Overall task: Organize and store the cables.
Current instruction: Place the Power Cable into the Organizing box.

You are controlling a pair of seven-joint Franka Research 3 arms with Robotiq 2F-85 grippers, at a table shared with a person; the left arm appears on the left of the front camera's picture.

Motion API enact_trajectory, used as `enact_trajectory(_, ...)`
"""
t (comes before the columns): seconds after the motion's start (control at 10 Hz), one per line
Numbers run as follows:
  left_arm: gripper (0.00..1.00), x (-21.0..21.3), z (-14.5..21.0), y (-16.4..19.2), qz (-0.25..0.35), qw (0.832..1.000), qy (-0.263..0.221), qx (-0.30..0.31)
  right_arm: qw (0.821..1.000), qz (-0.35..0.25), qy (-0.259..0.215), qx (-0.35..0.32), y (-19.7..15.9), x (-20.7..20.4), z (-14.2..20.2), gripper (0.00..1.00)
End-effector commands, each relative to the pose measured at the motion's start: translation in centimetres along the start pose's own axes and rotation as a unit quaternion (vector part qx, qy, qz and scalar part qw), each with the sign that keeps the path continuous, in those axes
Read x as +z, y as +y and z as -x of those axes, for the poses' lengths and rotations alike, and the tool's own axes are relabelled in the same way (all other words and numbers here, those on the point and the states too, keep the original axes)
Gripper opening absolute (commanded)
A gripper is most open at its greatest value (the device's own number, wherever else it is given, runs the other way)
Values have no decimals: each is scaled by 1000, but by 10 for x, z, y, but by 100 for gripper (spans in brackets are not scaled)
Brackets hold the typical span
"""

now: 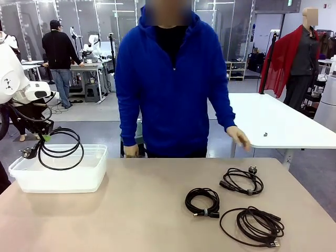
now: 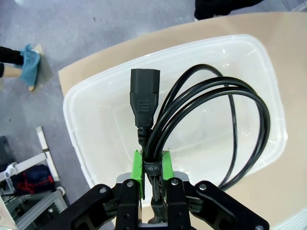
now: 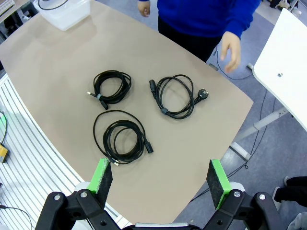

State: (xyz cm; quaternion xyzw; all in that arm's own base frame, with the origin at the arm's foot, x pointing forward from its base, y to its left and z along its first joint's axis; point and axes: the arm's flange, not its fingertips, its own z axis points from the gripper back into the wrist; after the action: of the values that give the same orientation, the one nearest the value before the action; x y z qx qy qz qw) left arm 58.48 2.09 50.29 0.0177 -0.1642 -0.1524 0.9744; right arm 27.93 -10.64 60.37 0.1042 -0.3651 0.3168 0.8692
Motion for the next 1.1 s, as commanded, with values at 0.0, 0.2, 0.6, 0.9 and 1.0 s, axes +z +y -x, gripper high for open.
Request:
enact_trajectory(0.0, 18, -6, -8, 17, 16, 1000, 0, -1, 1000, -1, 0, -1, -1, 0, 1, 100)
enact_trajectory(0.2, 18, -24, -10, 25, 20, 1000, 2, 11, 1000, -1, 0, -1, -1, 0, 1, 100)
enact_trajectory(0.6, 18, -57, -13, 44, 24, 998, 18, 47, 1000, -1, 0, -1, -1, 0, 1, 100)
enact_trajectory(0.9, 18, -83, -15, 58, 25, 997, 32, 64, 1000, -1, 0, -1, -1, 0, 1, 100)
enact_trajectory(1.0, 18, -93, -17, 64, 27, 996, 36, 71, 1000, -1, 0, -1, -1, 0, 1, 100)
